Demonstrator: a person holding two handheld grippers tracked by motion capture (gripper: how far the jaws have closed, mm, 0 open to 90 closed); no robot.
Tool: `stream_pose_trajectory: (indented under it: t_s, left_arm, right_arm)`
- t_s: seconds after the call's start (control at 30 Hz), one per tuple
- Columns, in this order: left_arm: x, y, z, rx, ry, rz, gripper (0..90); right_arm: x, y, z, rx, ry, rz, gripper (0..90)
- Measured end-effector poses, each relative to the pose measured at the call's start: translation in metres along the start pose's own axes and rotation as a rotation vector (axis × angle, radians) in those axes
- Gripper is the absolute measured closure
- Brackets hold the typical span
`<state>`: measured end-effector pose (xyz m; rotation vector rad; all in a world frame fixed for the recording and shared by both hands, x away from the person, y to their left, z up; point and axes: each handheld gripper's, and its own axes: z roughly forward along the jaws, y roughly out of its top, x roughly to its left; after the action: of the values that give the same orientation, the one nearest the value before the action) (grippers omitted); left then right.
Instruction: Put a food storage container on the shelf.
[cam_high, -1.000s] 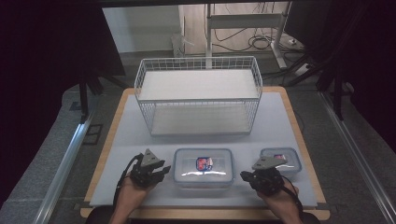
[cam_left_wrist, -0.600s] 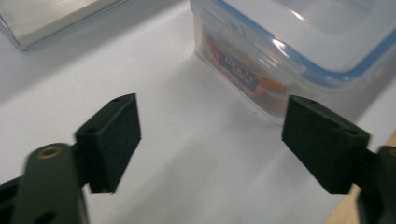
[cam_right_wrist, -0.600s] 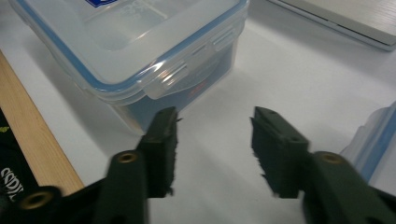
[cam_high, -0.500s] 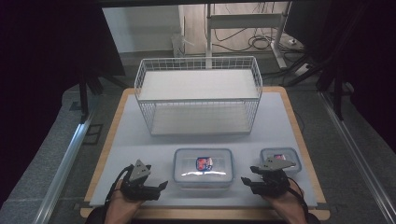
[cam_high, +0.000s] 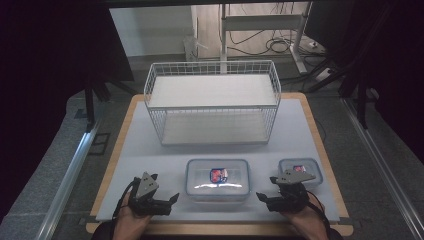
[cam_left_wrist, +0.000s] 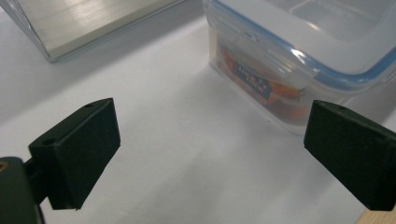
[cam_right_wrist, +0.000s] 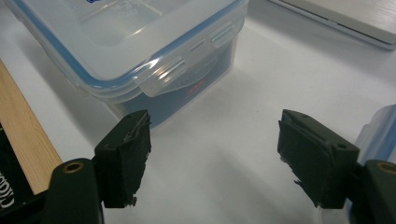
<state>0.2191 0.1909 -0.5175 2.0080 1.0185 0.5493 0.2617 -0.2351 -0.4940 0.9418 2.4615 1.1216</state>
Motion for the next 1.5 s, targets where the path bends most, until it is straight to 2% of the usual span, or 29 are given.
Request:
stream_pose_trajectory:
  t_s: [0.07, 0.23, 0.37, 0.47, 0.53, 0.67, 0.77, 0.8, 0.83, 0.9, 0.97, 1.0, 1.03, 1.07, 1.1, 1.13, 1.17, 1.2, 1.23, 1.3, 1.37, 1.4, 1.43, 1.47, 1.5]
  left_arm:
    - [0.003, -0.002, 0.001, -0.015, 0.001, 0.008, 3.3]
    - [0.006, -0.003, 0.002, -0.009, -0.008, 0.010, 4.5]
    - [0.004, -0.001, 0.002, 0.002, -0.003, 0.038, 5.7]
    - [0.003, 0.001, 0.003, -0.014, -0.012, 0.064, 7.0]
    - [0.005, 0.001, 0.003, -0.036, -0.029, 0.068, 7.2]
    - [0.009, 0.002, 0.003, -0.043, -0.040, 0.067, 8.2]
    - [0.010, 0.004, 0.001, -0.007, -0.040, 0.056, 8.6]
    - [0.010, 0.007, 0.000, 0.052, -0.033, 0.041, 9.2]
    - [0.010, 0.007, 0.000, 0.052, -0.033, 0.041, 9.6]
    - [0.011, 0.012, 0.001, 0.105, -0.036, 0.031, 10.4]
    - [0.012, 0.017, 0.003, 0.140, -0.073, 0.010, 11.0]
    - [0.014, 0.022, 0.005, 0.136, -0.115, -0.014, 10.7]
    - [0.014, 0.022, 0.005, 0.136, -0.115, -0.014, 9.7]
    - [0.015, 0.025, 0.007, 0.134, -0.140, -0.036, 7.8]
    - [0.016, 0.027, 0.009, 0.138, -0.159, -0.052, 7.8]
    - [0.017, 0.033, 0.014, 0.144, -0.191, -0.078, 4.9]
    - [0.017, 0.033, 0.014, 0.144, -0.191, -0.078, 3.6]
    - [0.018, 0.037, 0.019, 0.137, -0.236, -0.100, 3.2]
    - [0.018, 0.037, 0.019, 0.137, -0.236, -0.100, 3.2]
    - [0.020, 0.041, 0.024, 0.144, -0.299, -0.126, 3.1]
    - [0.021, 0.044, 0.029, 0.148, -0.325, -0.133, 3.6]
    - [0.023, 0.046, 0.034, 0.147, -0.365, -0.153, 4.1]
    - [0.023, 0.046, 0.034, 0.147, -0.365, -0.153, 4.6]
    - [0.025, 0.048, 0.040, 0.147, -0.400, -0.175, 5.2]
    - [0.025, 0.048, 0.040, 0.147, -0.400, -0.175, 5.5]
  right_arm:
    - [0.000, 0.002, -0.001, -0.006, -0.007, 0.003, 22.8]
    - [0.000, 0.004, -0.003, -0.023, -0.020, 0.008, 17.4]
    - [-0.001, 0.007, -0.004, -0.035, -0.033, -0.001, 11.4]
    - [-0.002, 0.009, -0.005, -0.042, -0.018, 0.008, 7.7]
    - [-0.003, 0.011, -0.005, -0.049, -0.014, 0.021, 6.3]
    - [-0.006, 0.015, -0.004, -0.062, -0.002, 0.038, 5.1]
    - [-0.007, 0.016, -0.004, -0.063, 0.002, 0.039, 4.9]
    - [-0.007, 0.017, -0.003, -0.064, 0.009, 0.036, 4.8]
    - [-0.007, 0.017, -0.003, -0.064, 0.009, 0.036, 4.8]
    - [-0.007, 0.019, -0.002, -0.056, 0.022, 0.034, 4.7]
    - [-0.006, 0.022, -0.001, -0.050, 0.033, 0.043, 4.8]
    - [-0.006, 0.025, 0.001, -0.040, 0.043, 0.054, 4.9]
    - [-0.006, 0.025, 0.001, -0.040, 0.043, 0.054, 4.9]
    - [-0.004, 0.028, 0.003, -0.016, 0.056, 0.068, 3.1]
    - [-0.004, 0.028, 0.003, -0.016, 0.056, 0.068, 3.1]
    - [-0.003, 0.030, 0.007, 0.004, 0.079, 0.074, 1.2]
    - [-0.003, 0.030, 0.007, 0.004, 0.079, 0.074, 1.2]
    - [-0.001, 0.032, 0.011, 0.023, 0.098, 0.088, 1.1]
    - [-0.001, 0.032, 0.011, 0.023, 0.098, 0.088, 1.1]
    - [0.000, 0.034, 0.015, 0.038, 0.113, 0.091, 1.2]
    - [0.003, 0.037, 0.018, 0.054, 0.119, 0.099, 3.1]
    - [0.003, 0.040, 0.023, 0.065, 0.125, 0.110, 5.6]
    - [0.003, 0.040, 0.023, 0.065, 0.125, 0.110, 5.6]
    - [0.002, 0.042, 0.028, 0.078, 0.144, 0.127, 6.9]
    - [0.002, 0.042, 0.028, 0.078, 0.144, 0.127, 6.9]
